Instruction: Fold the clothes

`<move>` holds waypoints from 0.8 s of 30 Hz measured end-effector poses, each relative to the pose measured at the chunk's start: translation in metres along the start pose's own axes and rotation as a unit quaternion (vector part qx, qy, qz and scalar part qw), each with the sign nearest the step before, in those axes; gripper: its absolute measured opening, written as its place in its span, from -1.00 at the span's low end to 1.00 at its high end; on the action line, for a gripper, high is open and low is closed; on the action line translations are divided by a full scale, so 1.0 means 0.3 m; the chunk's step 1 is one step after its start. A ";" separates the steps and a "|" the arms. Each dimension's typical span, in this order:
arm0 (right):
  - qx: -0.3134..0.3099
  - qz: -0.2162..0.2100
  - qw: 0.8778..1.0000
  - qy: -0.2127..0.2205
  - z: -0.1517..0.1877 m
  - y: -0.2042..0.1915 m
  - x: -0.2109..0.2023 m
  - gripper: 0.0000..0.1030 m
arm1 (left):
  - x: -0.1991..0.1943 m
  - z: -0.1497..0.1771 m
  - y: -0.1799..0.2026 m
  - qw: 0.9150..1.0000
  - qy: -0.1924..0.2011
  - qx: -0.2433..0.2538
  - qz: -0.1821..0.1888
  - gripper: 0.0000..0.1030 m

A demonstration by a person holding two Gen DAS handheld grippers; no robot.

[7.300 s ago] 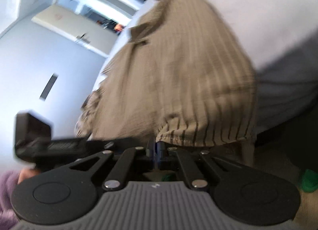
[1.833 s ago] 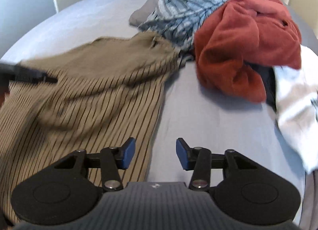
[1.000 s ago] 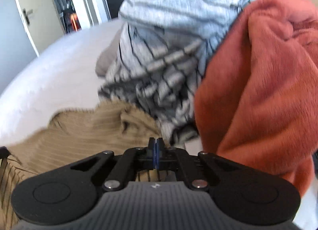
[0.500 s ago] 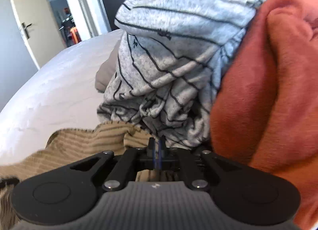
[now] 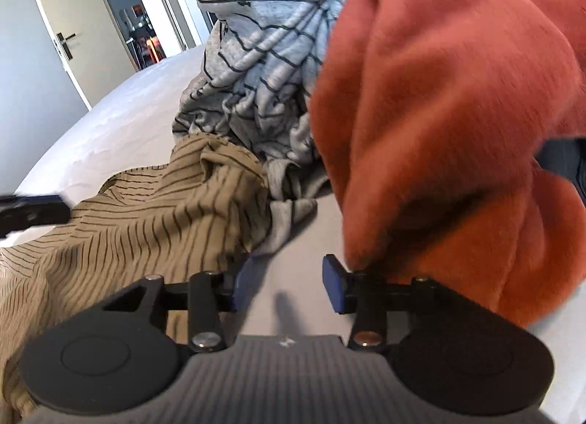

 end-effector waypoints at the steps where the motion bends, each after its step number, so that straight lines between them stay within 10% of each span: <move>1: -0.005 -0.004 1.000 -0.004 0.014 0.004 -0.003 -0.10 | 0.032 -0.010 0.038 1.000 -0.005 0.004 0.008 0.17; 9: -0.008 -0.065 0.998 -0.017 0.114 0.026 -0.028 -0.10 | 0.270 -0.120 0.286 0.999 -0.047 0.015 0.021 0.18; 12: 0.001 -0.100 0.995 -0.015 0.131 0.007 -0.029 -0.10 | 0.340 -0.127 0.328 0.996 -0.082 0.037 -0.008 -0.91; 24: -0.002 -0.121 0.992 -0.049 0.195 -0.081 -0.006 -0.37 | 0.410 -0.142 0.316 0.996 -0.086 0.036 -0.006 -0.93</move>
Point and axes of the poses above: each gripper's, at about its wrist camera, not at the fingertips, and x roughly the way its jaws point, y to its right, z to its underside, the point moved 4 cm from there along x, roughly the way its jaws point, and after that the axes turned 5 degrees about -z, right-handed, at the moved point
